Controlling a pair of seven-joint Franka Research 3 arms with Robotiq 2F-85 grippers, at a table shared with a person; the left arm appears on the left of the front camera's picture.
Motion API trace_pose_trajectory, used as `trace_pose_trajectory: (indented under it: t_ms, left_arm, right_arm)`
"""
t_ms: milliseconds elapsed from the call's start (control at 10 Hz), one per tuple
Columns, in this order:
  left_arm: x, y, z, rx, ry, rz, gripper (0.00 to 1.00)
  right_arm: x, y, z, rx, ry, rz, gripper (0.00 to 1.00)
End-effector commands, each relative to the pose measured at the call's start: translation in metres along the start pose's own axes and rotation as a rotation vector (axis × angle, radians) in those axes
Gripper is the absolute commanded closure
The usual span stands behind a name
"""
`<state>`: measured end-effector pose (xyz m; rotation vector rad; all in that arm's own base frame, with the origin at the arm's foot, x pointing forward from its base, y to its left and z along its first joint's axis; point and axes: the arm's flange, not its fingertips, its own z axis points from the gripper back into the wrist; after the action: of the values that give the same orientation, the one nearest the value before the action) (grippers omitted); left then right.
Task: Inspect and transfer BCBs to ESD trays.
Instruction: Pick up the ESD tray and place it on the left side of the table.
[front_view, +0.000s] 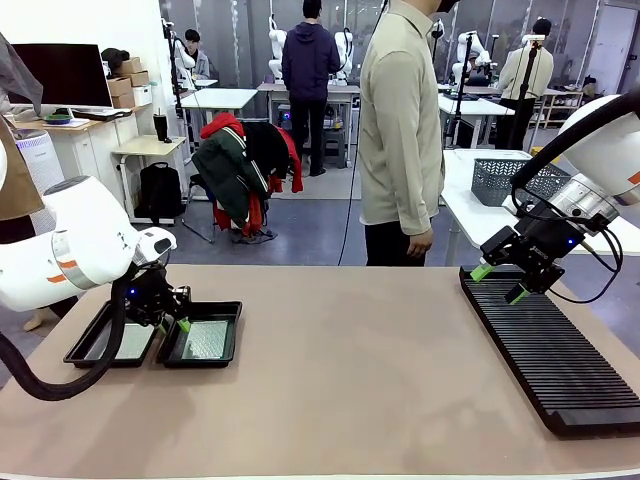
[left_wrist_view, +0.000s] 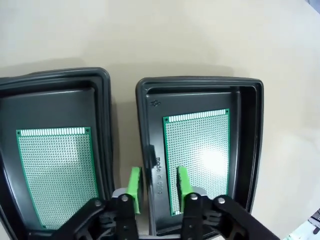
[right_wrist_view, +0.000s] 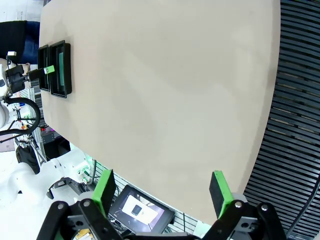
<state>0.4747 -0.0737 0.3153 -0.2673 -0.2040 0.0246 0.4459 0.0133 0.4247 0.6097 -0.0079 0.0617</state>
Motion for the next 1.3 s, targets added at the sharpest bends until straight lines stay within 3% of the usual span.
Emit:
trace_pose_trajectory:
  t_ms: [0, 100, 200, 300, 500, 800, 1200]
  left_arm:
    - [-0.005, -0.011, 0.010, 0.027, -0.025, -0.012, 0.42]
    - [-0.007, -0.017, 0.016, 0.045, -0.031, -0.023, 0.26]
    - [-0.010, -0.024, 0.028, 0.069, -0.042, -0.030, 0.24]
    - [-0.015, -0.031, 0.045, 0.099, -0.058, -0.042, 0.08]
    - [-0.022, -0.039, 0.074, 0.140, -0.070, -0.060, 0.00]
    - [-0.033, -0.054, 0.111, 0.214, -0.058, -0.082, 0.00]
    - [-0.034, -0.067, 0.130, 0.253, -0.009, -0.092, 0.00]
  right_arm:
    - [0.001, 0.001, -0.001, -0.002, -0.010, -0.017, 0.00]
    - [0.001, 0.001, -0.001, -0.002, -0.010, -0.017, 0.00]
    - [0.001, 0.001, -0.001, -0.002, -0.010, -0.017, 0.00]
    - [0.001, 0.001, -0.001, -0.002, -0.010, -0.017, 0.00]
    - [0.001, 0.001, -0.001, -0.002, -0.010, -0.017, 0.00]
    - [0.001, 0.001, -0.001, -0.002, -0.010, -0.017, 0.00]
    - [0.001, 0.001, -0.001, -0.002, -0.010, -0.017, 0.00]
